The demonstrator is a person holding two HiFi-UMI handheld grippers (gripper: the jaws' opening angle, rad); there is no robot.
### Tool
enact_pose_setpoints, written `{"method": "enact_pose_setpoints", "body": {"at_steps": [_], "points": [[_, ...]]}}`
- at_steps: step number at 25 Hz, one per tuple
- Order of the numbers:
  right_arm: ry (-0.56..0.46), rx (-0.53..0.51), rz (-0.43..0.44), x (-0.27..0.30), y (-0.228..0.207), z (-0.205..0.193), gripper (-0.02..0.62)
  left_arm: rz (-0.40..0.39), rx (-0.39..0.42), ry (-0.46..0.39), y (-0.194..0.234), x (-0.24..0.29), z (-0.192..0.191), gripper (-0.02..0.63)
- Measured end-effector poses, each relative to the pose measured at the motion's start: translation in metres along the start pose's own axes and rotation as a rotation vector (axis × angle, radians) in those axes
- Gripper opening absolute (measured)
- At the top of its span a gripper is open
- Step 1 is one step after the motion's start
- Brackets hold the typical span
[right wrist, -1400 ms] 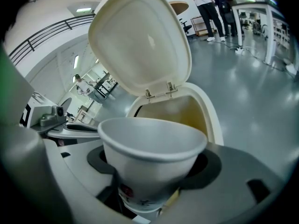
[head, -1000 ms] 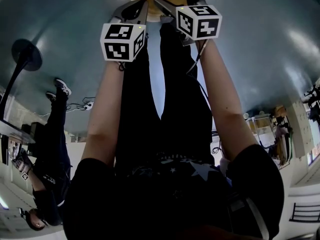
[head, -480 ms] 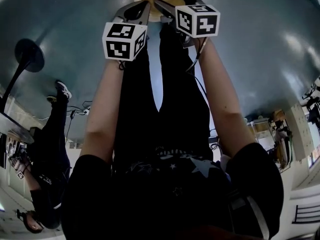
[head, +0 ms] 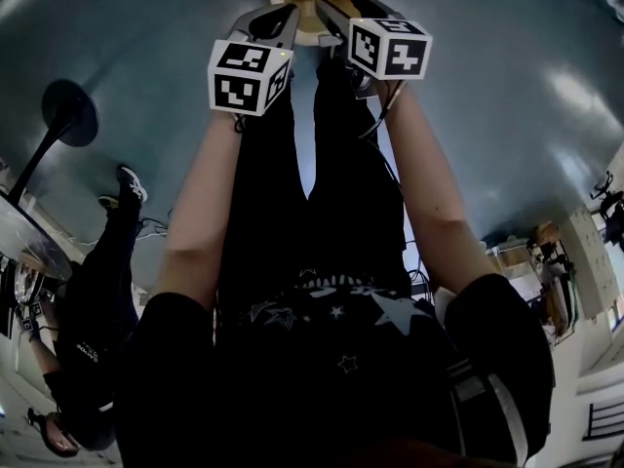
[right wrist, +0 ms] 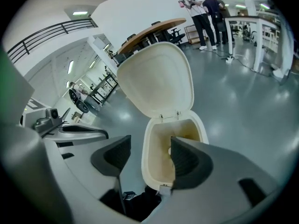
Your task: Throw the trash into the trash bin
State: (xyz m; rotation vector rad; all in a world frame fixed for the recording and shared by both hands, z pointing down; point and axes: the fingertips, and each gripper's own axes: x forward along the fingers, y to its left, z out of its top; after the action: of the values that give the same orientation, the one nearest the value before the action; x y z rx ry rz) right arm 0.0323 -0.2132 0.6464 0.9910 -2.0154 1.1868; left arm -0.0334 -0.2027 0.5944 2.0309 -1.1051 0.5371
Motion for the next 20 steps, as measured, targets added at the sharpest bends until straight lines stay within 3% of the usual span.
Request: {"method": "enact_pose_setpoints", "body": {"at_steps": [5, 11, 20], "points": [[-0.032, 0.006, -0.024, -0.018, 0.013, 0.005, 0.275, -0.017, 0.028, -0.016, -0.004, -0.018, 0.010, 0.011], [-0.100, 0.038, -0.096, -0.046, 0.023, 0.011, 0.165, -0.062, 0.071, -0.039, -0.020, -0.035, 0.024, 0.011], [-0.153, 0.114, -0.199, -0.077, 0.052, 0.013, 0.058, -0.094, 0.089, -0.054, -0.023, -0.062, 0.037, 0.011]]}}
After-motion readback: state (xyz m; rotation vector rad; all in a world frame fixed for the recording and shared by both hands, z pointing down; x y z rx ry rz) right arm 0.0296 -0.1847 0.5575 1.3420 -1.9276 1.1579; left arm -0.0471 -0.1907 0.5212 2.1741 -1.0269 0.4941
